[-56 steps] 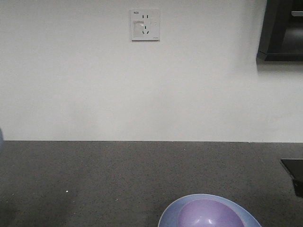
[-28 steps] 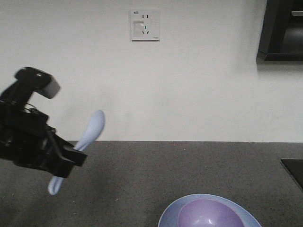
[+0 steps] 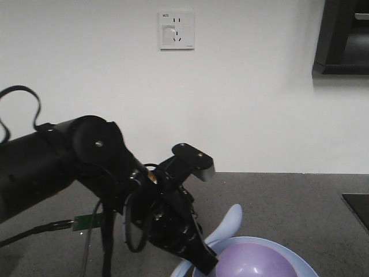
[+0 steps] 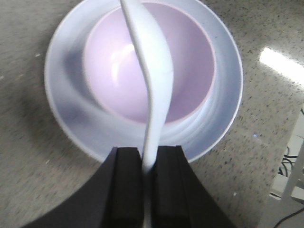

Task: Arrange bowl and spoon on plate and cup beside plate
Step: 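Lower the white spoon into the bowl with the left gripper and release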

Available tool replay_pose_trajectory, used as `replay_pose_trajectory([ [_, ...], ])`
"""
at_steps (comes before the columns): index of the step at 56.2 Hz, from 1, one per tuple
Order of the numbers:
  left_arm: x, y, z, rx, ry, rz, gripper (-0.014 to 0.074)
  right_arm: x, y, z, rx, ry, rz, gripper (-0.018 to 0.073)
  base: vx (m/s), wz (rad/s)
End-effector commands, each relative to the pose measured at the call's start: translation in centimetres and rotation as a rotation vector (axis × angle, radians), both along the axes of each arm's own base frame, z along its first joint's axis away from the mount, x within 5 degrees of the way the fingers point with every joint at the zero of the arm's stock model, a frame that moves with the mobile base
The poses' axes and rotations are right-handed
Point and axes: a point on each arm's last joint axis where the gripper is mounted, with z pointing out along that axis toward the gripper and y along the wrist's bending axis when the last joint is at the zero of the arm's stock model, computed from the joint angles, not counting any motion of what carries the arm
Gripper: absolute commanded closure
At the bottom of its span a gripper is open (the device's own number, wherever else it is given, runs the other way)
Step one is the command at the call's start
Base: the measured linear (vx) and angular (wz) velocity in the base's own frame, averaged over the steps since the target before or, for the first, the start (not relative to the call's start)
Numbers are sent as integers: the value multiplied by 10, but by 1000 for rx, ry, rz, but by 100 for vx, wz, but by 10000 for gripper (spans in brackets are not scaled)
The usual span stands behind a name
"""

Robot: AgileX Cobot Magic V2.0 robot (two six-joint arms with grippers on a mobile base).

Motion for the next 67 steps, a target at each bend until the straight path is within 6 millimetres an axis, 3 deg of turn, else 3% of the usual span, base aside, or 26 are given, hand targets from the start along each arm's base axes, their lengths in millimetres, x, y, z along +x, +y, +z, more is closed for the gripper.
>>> replay_pose_trajectory([
  [1, -5, -16, 23, -87, -6, -16, 596, 3, -1, 15, 20, -104, -16, 571, 0, 0],
  [11, 5, -41, 0, -46, 51, -39, 596, 3, -1, 15, 19, -103, -16, 571, 0, 0],
  [24, 15, -52, -13, -39, 96, 11, 573, 3, -1, 14, 19, -101, -16, 571, 0, 0],
  [33, 16, -52, -15, -34, 94, 11, 482, 3, -1, 14, 20, -99, -16, 571, 0, 0],
  [50, 15, -51, -16, -20, 103, -3, 198, 3, -1, 14, 20, -99, -16, 571, 0, 0],
  [57, 14, -50, -12, -29, 90, 0, 134, 3, -1, 14, 20, -99, -16, 571, 0, 0],
  [67, 11, -43, 1, -11, 33, 1, 114, 3, -1, 14, 20, -99, -16, 571, 0, 0],
])
